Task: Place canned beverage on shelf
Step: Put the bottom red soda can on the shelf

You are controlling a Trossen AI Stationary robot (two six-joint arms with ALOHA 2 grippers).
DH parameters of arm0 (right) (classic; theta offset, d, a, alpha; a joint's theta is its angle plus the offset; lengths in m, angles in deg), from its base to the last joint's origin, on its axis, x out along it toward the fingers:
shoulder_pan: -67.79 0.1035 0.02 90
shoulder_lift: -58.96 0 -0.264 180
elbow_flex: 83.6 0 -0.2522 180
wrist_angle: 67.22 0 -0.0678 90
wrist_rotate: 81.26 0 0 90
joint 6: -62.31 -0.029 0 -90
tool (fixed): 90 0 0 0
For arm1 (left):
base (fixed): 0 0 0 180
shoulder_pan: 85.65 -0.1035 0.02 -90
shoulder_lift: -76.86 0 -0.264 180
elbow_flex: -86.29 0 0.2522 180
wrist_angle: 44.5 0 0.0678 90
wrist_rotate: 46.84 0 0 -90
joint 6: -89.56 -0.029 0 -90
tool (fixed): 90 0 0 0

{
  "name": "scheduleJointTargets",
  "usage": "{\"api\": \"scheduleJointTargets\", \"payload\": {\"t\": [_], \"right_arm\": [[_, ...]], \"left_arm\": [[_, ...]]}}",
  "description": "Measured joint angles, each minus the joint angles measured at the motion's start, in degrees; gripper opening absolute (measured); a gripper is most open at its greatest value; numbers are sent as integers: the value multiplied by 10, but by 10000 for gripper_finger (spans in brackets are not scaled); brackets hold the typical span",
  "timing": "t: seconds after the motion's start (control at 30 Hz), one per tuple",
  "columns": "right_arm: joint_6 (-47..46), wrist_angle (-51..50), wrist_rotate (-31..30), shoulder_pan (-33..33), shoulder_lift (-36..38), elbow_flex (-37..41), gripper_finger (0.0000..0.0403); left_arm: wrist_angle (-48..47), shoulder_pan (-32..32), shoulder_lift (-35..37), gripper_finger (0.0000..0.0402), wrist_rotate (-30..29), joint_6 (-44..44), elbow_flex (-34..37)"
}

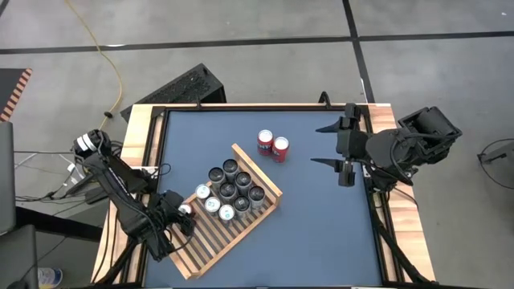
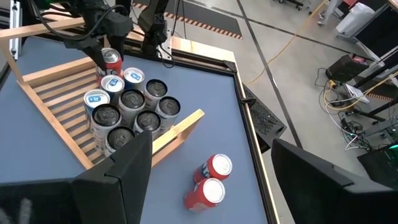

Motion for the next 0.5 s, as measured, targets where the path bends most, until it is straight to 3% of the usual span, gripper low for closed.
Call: {"api": "scheduleJointTargets", "payload": {"t": [0.5], "right_arm": [[-12, -4, 11, 5, 0, 0, 301]], "left_arm": [[-1, 0, 0, 316, -16, 2, 0]]}}
